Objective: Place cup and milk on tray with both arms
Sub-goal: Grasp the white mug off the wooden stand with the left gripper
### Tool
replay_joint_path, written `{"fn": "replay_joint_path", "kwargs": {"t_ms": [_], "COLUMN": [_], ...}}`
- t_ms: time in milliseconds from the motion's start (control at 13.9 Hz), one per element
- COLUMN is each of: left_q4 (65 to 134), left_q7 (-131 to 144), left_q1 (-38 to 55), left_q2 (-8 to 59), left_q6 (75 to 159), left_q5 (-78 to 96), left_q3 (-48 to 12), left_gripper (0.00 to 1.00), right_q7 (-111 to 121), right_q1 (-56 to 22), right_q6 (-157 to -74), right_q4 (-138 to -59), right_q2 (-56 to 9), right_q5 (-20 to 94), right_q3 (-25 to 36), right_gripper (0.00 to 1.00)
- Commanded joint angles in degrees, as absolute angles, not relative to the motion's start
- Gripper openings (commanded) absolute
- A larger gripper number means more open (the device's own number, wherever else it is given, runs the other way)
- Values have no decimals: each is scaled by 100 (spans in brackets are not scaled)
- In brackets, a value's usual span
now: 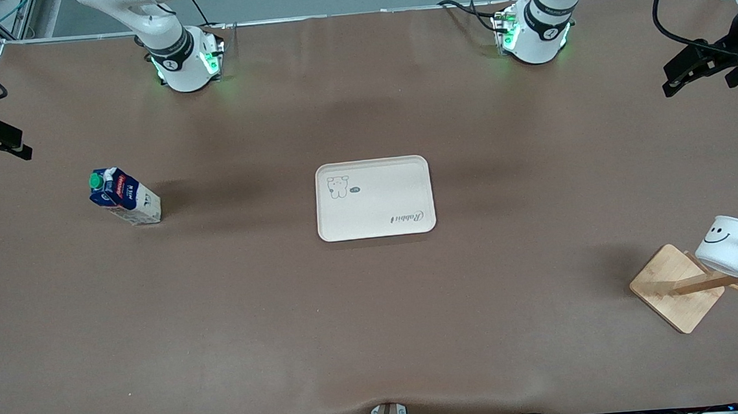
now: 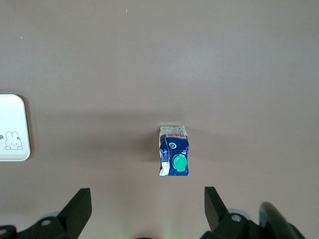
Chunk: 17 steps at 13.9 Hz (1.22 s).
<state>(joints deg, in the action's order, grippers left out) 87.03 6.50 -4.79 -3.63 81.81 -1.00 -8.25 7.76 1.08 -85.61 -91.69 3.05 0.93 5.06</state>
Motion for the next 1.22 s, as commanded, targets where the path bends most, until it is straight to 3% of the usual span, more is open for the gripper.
{"fn": "replay_joint_path", "kwargs": {"t_ms": [0, 502, 645, 1147], "left_q4": [8596, 8648, 8832, 10447], "left_q7": [650, 607, 563, 439], "left_q1": [-483, -842, -1106, -1783], "left_q2": [-325, -369, -395, -580], "left_q6": [8130, 8357, 8778, 11123], "left_q5": [-220, -220, -194, 35], "left_q3": [-861, -729, -738, -738], "left_gripper": [100, 100, 100, 100], "right_q7": [800, 800, 800, 791], "right_q1": [123, 123, 141, 114], "right_q6": [-8508, -8508, -8517, -8490], "right_q4": [-9026, -9035, -9035, -9035], "right_q2": [246, 246, 246, 246], "right_q5": [114, 114, 114, 114], "right_q3": [492, 501, 501, 501], "right_gripper": [100, 100, 100, 100]}}
